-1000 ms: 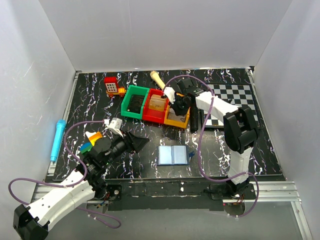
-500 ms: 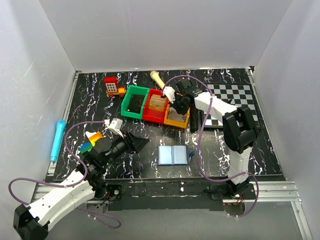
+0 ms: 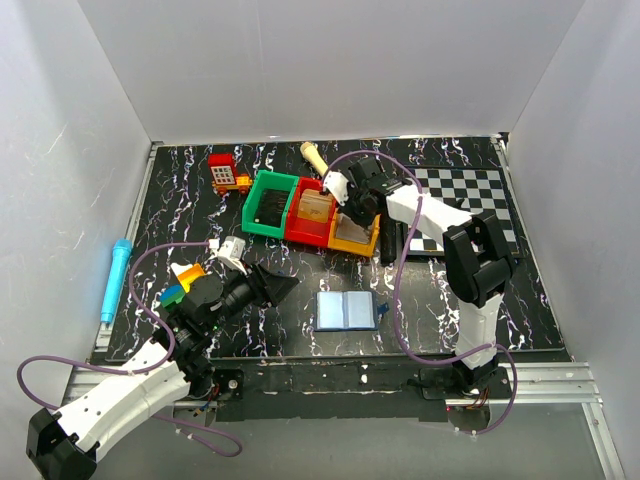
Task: Take the credit cards out of the card holder
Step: Place the credit card in the storage box.
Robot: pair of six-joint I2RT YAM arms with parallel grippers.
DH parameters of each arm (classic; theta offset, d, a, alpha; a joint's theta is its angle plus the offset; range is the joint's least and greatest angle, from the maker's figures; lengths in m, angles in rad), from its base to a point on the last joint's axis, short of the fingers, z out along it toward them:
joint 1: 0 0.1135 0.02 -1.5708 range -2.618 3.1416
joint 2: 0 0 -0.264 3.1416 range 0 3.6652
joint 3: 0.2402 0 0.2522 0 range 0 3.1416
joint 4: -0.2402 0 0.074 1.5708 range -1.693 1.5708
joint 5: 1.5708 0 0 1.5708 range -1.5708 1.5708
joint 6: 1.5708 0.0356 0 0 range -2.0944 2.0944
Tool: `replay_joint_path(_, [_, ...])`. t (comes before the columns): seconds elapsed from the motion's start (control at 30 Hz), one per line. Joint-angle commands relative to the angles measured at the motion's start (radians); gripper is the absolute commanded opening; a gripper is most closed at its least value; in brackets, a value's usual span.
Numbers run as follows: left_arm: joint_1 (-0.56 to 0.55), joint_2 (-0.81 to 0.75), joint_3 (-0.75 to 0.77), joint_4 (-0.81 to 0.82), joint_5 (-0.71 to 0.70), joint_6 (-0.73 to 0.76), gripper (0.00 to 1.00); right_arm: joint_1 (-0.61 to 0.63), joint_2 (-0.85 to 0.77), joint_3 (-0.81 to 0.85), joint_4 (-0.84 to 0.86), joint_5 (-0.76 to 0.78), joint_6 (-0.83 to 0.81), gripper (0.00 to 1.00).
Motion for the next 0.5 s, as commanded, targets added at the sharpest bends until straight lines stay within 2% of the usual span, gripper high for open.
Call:
replay_joint_path(0.0, [0.005, 0.006, -0.002, 0.014, 0.002, 0.010, 0.49, 0.011, 0.028, 0.030, -0.003, -0.010, -0.029, 0.01])
replay_joint_path(0.47, [0.006, -0.002, -0.008, 0.006, 0.000, 0.007, 0.52, 0.017, 0.048, 0.038, -0.003, 0.042, -0.003, 0.01])
